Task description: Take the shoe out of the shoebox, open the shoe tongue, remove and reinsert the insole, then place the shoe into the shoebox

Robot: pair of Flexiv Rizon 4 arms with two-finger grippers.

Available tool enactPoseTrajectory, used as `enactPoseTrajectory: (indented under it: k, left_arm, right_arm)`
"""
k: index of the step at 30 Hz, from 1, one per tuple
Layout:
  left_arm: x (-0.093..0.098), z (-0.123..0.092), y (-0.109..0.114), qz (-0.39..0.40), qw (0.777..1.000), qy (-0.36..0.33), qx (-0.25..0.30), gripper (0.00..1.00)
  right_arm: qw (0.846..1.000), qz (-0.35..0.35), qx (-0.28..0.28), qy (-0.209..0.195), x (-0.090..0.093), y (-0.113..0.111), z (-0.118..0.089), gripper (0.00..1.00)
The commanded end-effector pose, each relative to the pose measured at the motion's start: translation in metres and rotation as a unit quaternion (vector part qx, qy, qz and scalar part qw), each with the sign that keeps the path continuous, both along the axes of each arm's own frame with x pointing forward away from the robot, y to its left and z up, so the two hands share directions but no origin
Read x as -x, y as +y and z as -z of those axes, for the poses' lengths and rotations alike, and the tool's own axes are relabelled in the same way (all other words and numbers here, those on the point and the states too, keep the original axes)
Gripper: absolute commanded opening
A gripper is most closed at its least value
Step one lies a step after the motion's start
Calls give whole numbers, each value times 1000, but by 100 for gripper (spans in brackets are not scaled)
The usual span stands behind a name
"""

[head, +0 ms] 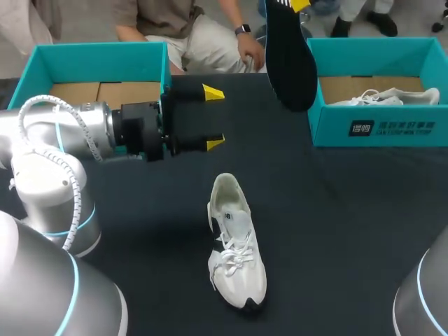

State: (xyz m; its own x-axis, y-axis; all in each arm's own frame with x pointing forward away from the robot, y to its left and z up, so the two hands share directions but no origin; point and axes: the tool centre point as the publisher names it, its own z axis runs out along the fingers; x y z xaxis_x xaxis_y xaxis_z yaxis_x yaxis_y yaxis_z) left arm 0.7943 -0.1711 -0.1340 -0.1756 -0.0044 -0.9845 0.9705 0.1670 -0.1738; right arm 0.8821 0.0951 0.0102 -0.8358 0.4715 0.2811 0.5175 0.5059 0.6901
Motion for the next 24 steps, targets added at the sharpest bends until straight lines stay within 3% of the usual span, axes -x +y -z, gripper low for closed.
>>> enactPoseTrajectory:
  k: [1, 9, 15, 24]
  left_arm:
    - [-7, -3, 5, 9, 1000, -18, 4, 100]
    - [-20, -6, 3, 24, 999, -48, 11, 100]
    - [-32, -20, -6, 35, 996, -83, 15, 100]
    - [-35, -27, -10, 41, 993, -110, 9, 100]
  right_arm:
    - [1000, 0, 1, 1, -1, 1, 0, 0]
    - [1000, 0, 1, 1, -1, 1, 0, 0]
    - [1000, 0, 1, 1, -1, 1, 0, 0]
    - [1000, 0, 1, 1, -1, 1, 0, 0]
